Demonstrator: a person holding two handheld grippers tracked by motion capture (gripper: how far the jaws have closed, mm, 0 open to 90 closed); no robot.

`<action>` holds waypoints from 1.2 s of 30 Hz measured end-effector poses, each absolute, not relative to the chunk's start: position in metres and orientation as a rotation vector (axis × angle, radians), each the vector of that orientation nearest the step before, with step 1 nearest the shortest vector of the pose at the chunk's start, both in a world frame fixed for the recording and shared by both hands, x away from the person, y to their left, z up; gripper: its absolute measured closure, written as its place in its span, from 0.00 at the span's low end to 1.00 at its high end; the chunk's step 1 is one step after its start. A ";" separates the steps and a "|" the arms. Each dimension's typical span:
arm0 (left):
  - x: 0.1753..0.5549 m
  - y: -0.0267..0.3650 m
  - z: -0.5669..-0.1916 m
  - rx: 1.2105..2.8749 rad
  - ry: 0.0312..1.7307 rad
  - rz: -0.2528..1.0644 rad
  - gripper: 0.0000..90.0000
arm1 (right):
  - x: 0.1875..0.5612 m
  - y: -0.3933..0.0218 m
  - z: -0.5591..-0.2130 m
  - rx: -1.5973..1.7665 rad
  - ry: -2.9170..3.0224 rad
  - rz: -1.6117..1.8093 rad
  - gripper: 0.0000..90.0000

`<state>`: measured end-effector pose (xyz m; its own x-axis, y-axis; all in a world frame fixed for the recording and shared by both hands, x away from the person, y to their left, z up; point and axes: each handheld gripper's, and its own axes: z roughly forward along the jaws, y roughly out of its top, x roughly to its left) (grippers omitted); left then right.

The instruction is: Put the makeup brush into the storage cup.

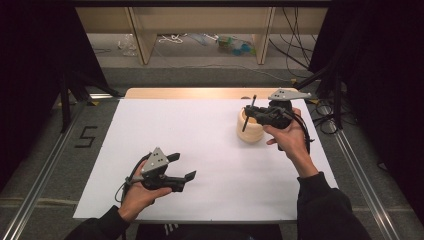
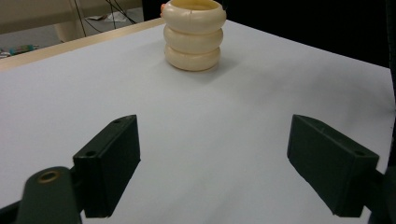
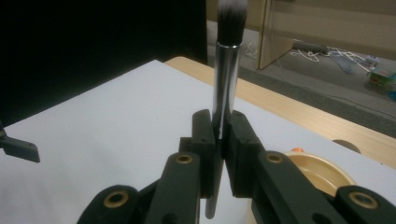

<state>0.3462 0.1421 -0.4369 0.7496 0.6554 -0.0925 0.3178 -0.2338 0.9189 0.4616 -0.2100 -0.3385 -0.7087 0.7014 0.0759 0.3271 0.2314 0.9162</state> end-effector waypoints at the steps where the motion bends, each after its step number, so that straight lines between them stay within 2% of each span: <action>1: 0.346 0.142 -0.437 1.835 0.754 0.378 0.19 | 0.463 -0.211 -0.339 0.950 2.156 1.462 0.93; 36: 0.346 0.140 -0.438 1.848 0.740 0.379 0.19 | 0.509 -0.237 -0.342 1.079 2.044 1.390 0.93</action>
<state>0.3464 0.1405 -0.4378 0.7576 0.6476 -0.0818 0.3114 -0.2485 0.9172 0.5093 -0.2368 -0.3416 -0.5983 0.7985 0.0667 0.3552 0.1897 0.9153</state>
